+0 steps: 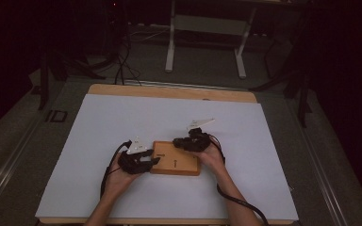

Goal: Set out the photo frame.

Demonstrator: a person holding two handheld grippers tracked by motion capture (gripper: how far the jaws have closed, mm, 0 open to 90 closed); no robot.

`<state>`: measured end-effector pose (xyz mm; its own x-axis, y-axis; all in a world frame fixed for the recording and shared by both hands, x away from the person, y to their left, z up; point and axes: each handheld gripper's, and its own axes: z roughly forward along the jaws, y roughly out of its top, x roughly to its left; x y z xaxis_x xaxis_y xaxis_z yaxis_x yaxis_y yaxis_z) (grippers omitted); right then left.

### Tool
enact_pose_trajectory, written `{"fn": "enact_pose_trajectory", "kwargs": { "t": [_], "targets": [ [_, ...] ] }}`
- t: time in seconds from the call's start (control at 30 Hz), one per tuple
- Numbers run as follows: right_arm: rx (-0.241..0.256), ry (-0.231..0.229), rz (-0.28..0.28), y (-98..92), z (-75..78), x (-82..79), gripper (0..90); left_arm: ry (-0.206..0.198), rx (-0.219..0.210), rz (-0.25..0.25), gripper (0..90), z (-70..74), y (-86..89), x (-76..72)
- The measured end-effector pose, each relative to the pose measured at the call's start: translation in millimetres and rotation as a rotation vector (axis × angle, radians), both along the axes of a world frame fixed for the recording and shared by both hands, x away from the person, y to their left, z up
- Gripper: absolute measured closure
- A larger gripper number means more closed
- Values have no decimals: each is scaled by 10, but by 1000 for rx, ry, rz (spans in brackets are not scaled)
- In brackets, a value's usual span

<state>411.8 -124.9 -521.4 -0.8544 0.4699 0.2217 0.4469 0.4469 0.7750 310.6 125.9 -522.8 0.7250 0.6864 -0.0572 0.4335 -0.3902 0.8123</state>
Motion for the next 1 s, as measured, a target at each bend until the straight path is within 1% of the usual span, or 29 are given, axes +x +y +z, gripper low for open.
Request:
{"fn": "enact_pose_trajectory", "kwargs": {
  "t": [0.17, 0.2, 0.33, 0.4, 0.43, 0.53, 0.63, 0.7, 0.8, 0.83, 1.0],
  "targets": [
    [8, 13, 3, -4, -3, 27, 833, -7, -2, -12, 553, -15, 7, -15],
    [13, 22, 4, -10, -6, 36, 833, -7, -3, -12, 548, -17, 9, -17],
    [31, 47, 5, -21, -13, 73, 835, -11, -21, -21, 525, -15, 19, -31],
    [31, 53, 6, -21, -12, 86, 835, -16, -21, -11, 494, -15, 18, -32],
    [31, 55, 8, -22, -13, 92, 834, -11, -26, -8, 477, -19, 19, -29],
    [46, 84, 8, -32, -19, 120, 832, -1, -19, 2, 442, -27, 15, -24],
    [57, 106, 6, -38, -24, 148, 833, -6, -34, -1, 419, -27, 11, -32],
    [61, 115, 3, -40, -27, 159, 833, -16, -33, 1, 381, -26, 2, -41],
    [66, 123, 4, -42, -30, 172, 833, -19, -40, -11, 355, -30, -15, -47],
    [64, 129, 8, -41, -28, 180, 833, -28, -40, -29, 341, -29, -38, -61],
    [56, 138, 13, -37, -21, 196, 833, -43, -39, -47, 314, -32, -69, -83]
  ]
}}
